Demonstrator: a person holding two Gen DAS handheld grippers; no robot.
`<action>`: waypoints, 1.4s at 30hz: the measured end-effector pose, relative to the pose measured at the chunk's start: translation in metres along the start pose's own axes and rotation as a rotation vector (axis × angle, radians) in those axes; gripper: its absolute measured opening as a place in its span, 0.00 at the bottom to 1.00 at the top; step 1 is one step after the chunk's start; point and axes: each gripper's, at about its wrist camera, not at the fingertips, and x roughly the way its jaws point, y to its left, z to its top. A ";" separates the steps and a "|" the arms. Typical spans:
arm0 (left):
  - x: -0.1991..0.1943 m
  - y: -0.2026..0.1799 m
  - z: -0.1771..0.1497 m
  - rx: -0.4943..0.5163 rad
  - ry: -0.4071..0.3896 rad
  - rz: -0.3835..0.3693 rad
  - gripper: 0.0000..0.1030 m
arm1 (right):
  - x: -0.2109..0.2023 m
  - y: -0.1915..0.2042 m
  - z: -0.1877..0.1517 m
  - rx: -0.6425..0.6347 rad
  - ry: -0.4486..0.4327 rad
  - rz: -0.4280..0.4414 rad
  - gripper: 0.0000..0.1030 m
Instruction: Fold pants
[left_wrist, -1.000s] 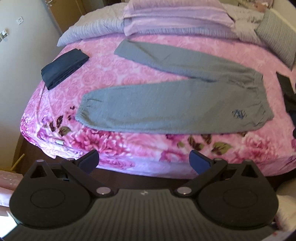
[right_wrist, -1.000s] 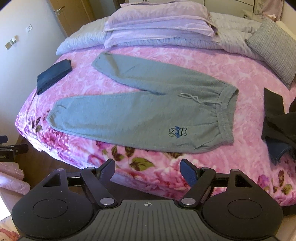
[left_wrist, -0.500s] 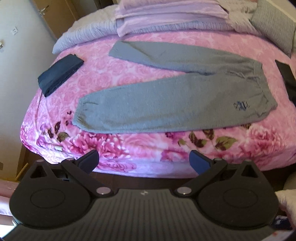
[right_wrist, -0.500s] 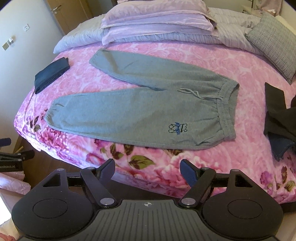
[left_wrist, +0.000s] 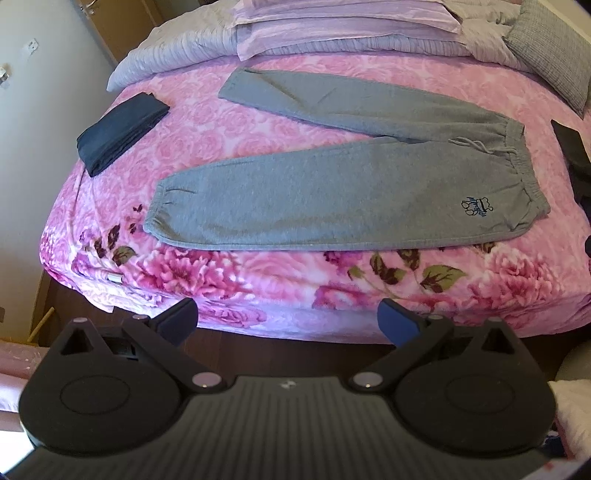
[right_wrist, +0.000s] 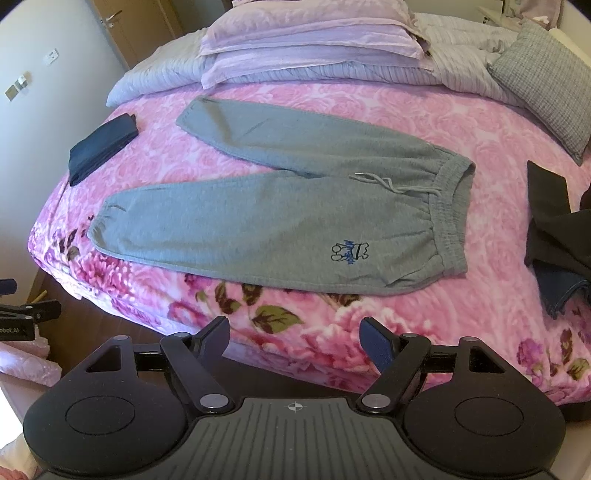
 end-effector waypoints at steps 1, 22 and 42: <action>0.000 0.000 0.000 -0.002 0.002 0.001 0.99 | 0.000 0.000 0.000 0.000 0.000 0.000 0.72; 0.003 0.012 0.001 -0.048 0.018 0.005 0.99 | 0.012 0.002 0.007 -0.021 0.024 0.008 0.72; 0.085 0.052 0.111 0.127 -0.001 -0.094 0.99 | 0.051 0.001 0.062 0.202 0.014 -0.126 0.72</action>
